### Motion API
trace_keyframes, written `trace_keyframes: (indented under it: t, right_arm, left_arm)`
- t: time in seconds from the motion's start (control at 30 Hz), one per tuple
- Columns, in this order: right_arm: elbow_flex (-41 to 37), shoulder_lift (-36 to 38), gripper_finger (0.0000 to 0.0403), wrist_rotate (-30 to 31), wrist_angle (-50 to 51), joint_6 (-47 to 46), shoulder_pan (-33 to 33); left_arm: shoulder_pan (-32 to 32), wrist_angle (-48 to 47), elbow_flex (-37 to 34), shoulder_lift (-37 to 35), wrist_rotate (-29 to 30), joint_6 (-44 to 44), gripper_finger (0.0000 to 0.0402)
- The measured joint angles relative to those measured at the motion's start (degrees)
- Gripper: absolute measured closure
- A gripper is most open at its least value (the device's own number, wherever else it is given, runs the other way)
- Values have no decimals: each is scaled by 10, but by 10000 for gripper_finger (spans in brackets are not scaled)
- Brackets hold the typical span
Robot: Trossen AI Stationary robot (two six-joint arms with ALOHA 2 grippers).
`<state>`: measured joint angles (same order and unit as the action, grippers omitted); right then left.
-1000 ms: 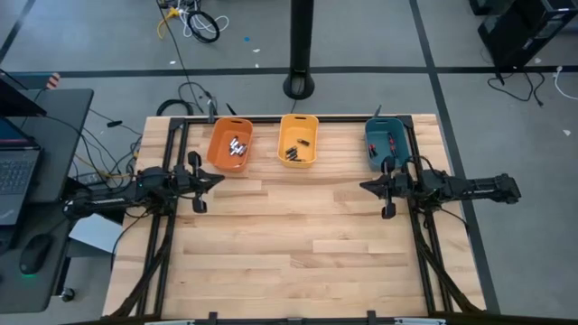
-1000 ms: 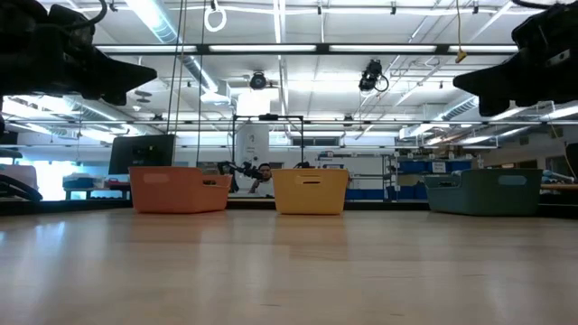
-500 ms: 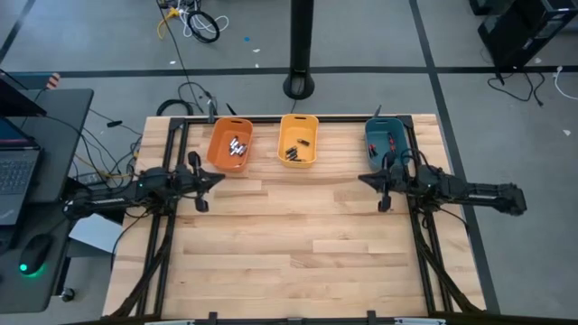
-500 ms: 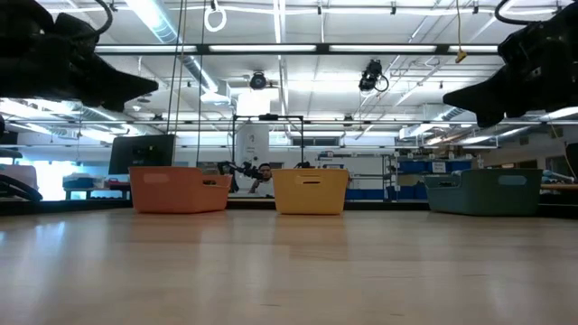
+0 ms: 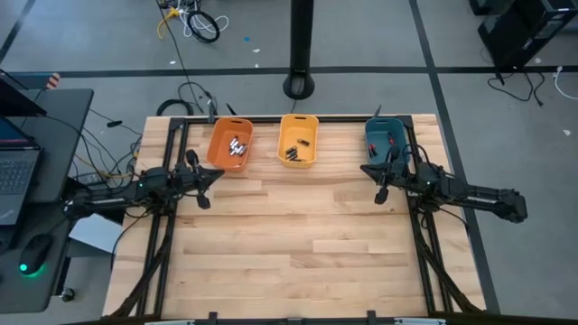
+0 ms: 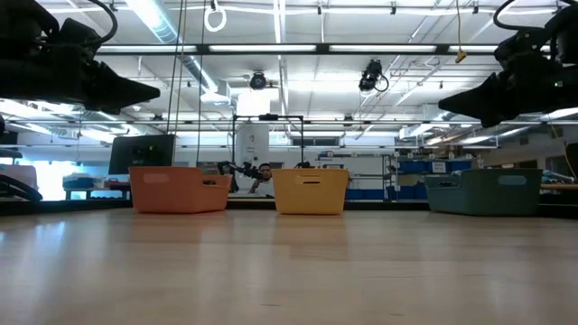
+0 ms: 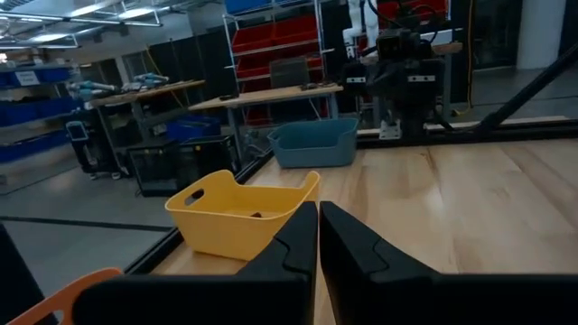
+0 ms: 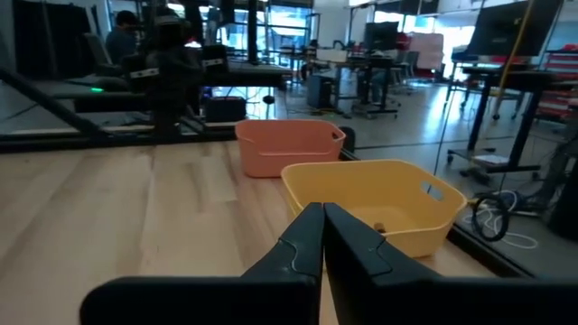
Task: Sort batteries
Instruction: Return to Home Position
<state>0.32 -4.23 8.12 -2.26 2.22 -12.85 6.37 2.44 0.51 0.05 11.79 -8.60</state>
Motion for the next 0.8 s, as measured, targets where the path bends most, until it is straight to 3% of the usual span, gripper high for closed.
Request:
trace_keyframes:
  t: [0.8]
  right_arm:
    - [0, 0, 380, -2, 0, -1, -1]
  left_arm:
    - [0, 23, 0, 0, 27, 33, 379]
